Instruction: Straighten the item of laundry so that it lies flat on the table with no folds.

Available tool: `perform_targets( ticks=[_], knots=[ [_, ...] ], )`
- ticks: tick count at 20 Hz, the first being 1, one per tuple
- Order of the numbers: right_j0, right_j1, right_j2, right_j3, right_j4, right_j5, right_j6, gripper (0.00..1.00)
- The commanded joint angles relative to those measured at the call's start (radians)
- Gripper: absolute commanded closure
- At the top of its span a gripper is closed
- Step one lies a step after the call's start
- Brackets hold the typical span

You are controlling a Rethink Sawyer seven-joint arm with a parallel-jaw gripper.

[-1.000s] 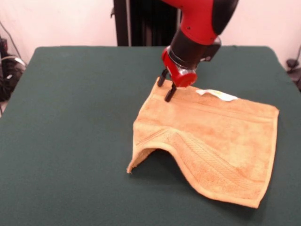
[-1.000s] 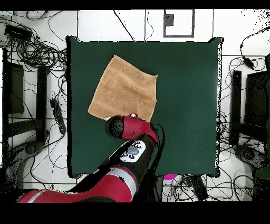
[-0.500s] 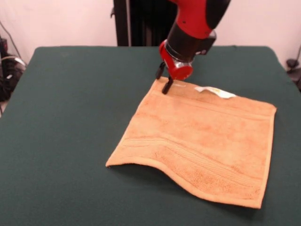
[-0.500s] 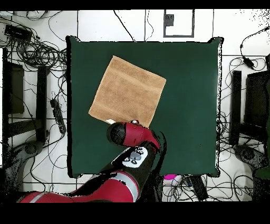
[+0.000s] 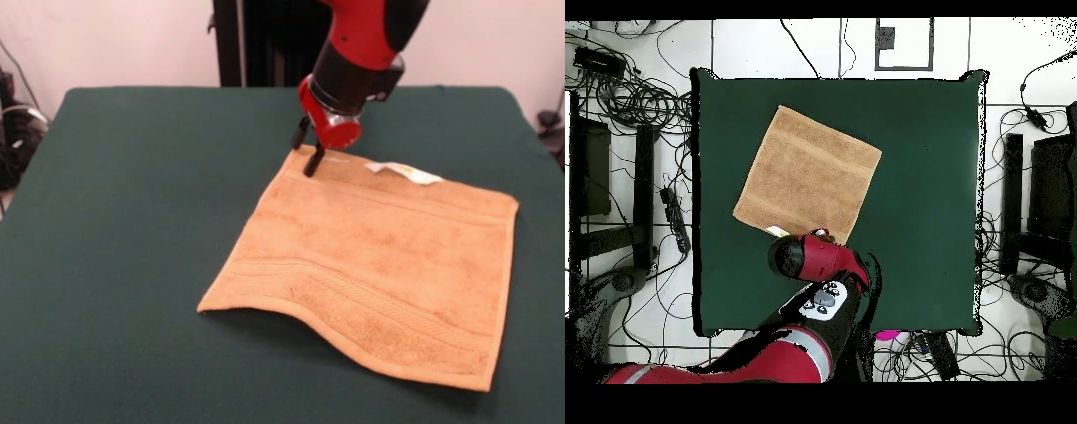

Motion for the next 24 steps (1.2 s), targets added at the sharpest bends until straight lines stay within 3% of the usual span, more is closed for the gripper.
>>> perform_targets(
  ticks=[1,17,19,21,24],
  knots=[
    [0.008,0.053,0.161,0.127,0.009,-0.011,0.102,0.0],
    [0.017,0.047,0.157,0.201,-0.016,-0.035,0.085,0.0],
    [-0.031,0.046,0.202,0.209,-0.024,-0.116,0.073,0.0],
    [-0.07,0.064,0.237,0.192,-0.042,-0.292,0.099,0.0],
    [-0.019,0.046,0.189,0.15,-0.013,-0.283,0.124,0.0]
  ],
)
